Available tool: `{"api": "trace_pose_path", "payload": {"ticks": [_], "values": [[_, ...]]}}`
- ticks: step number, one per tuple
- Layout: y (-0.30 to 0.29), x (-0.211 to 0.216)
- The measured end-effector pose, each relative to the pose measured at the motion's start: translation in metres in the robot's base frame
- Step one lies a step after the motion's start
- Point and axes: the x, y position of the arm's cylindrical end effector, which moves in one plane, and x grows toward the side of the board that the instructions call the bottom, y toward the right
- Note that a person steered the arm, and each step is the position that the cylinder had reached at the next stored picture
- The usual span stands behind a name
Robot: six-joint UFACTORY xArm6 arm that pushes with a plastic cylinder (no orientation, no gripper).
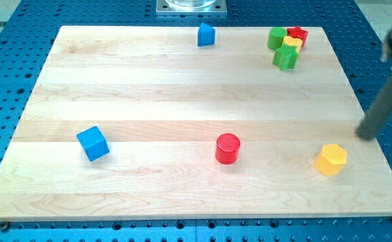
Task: Push the hexagon vertically to the red star
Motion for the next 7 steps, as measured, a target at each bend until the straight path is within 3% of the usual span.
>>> {"api": "trace_pose_path", "payload": {"ticks": [1,2,3,5,7], "values": [[-0.017,0.058],[-0.1,0.049],[-0.144,0.005],[-0.15,-0.015],[-0.143,-0.001]]}}
